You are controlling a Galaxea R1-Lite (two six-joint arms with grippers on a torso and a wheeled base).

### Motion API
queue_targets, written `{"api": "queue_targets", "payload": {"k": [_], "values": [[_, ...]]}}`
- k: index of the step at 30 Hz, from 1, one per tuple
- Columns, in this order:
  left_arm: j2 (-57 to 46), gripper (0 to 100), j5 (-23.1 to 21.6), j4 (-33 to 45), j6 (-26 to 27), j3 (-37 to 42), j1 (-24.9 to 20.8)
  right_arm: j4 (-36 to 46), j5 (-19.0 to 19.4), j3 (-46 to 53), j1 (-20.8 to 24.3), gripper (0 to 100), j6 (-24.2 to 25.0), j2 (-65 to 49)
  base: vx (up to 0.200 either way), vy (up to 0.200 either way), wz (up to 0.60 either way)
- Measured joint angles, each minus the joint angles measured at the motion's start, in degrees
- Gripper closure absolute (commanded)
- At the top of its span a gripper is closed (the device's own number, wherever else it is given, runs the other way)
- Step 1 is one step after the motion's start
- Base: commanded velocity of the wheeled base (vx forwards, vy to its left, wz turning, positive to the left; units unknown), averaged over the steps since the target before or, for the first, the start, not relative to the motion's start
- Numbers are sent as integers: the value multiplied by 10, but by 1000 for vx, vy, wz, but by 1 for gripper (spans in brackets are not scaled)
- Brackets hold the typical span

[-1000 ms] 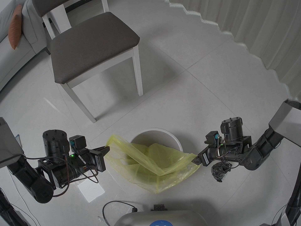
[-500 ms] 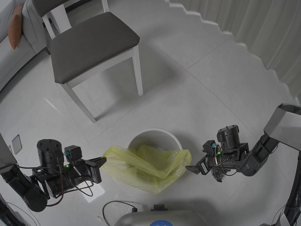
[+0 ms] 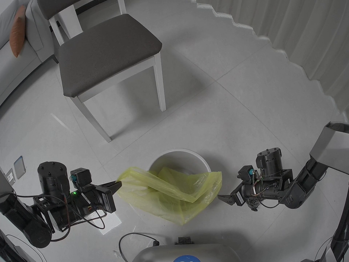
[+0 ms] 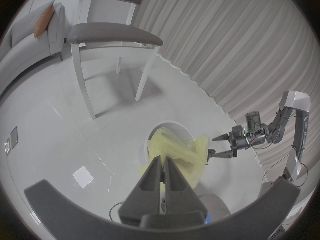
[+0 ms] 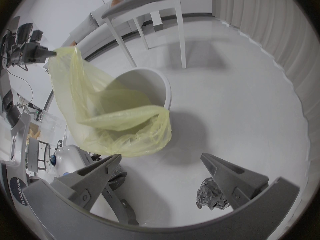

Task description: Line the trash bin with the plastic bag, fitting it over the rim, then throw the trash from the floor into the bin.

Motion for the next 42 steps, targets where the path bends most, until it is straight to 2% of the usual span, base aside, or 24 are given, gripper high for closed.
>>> {"api": "queue_targets", "payload": {"k": [6, 23, 29, 32, 33, 42], "values": [[-3, 100, 12, -1, 0, 1, -3, -4, 0, -5, 10, 0, -10, -25, 0, 0, 0], [-15, 100, 32, -1, -21, 28, -18, -24, -5, -5, 80, 0, -12, -55, 0, 0, 0], [-18, 100, 33, 0, -19, 46, -11, -34, -6, 9, 81, 0, -19, -91, 0, 0, 0], [-15, 100, 30, -1, -19, 49, 6, -35, -3, 11, 76, 0, -22, -109, 0, 0, 0], [-13, 0, 29, -1, -18, 50, 10, -36, -3, 11, 75, 0, -23, -111, 0, 0, 0], [12, 0, 32, -2, -20, 42, 25, -45, 0, 19, 74, 0, -37, -105, 0, 0, 0]]}}
